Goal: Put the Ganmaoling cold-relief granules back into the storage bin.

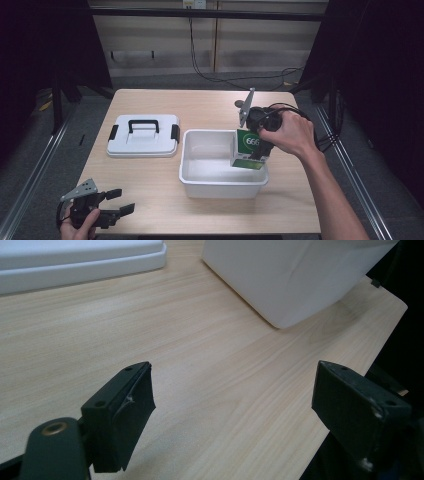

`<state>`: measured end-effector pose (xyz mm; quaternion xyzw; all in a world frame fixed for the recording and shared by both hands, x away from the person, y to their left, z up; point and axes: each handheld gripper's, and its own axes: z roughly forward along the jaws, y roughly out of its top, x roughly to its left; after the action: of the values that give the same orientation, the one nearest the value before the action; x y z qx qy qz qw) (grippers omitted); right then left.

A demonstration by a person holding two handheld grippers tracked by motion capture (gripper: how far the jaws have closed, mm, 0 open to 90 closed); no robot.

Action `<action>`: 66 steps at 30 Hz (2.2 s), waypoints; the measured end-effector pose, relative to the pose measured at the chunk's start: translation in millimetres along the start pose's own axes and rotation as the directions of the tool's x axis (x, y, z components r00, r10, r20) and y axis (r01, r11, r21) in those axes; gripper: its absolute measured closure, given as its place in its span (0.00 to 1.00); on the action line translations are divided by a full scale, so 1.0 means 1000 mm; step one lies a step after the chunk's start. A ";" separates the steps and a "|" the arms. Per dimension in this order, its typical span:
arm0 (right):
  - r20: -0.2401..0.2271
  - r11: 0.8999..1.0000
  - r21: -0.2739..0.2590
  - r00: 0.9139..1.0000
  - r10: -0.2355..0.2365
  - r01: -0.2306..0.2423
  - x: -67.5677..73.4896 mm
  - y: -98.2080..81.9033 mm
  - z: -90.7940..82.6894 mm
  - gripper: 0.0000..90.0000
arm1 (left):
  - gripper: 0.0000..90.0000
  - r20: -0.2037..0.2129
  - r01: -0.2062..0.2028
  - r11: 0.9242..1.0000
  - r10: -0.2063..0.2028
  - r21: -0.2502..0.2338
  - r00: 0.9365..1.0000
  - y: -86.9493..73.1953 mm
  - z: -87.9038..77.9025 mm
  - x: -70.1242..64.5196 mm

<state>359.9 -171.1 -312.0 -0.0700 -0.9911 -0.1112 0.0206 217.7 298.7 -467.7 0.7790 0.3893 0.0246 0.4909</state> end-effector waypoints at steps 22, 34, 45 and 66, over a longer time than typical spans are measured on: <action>-0.011 0.994 0.107 1.000 -0.017 0.018 -0.007 0.008 0.039 0.16 | 0.19 -0.002 -0.003 1.000 0.003 0.008 1.000 0.000 0.001 0.000; -0.022 0.986 0.159 0.999 -0.047 0.050 -0.010 0.013 0.056 0.16 | 0.19 0.000 -0.004 1.000 0.004 0.003 1.000 0.000 0.001 0.000; -0.030 0.984 0.180 1.000 -0.005 0.011 -0.012 0.010 0.071 0.15 | 0.19 0.001 0.001 1.000 -0.001 0.002 1.000 0.000 0.000 0.000; -0.043 0.973 0.228 0.999 -0.020 0.029 -0.011 0.013 0.098 0.15 | 0.19 0.005 0.002 1.000 -0.002 0.003 1.000 0.000 0.000 0.000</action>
<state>370.2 -138.5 -405.0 -0.0528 -0.9975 0.0018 0.0473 217.6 299.1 -467.9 0.7794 0.3887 0.0218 0.4908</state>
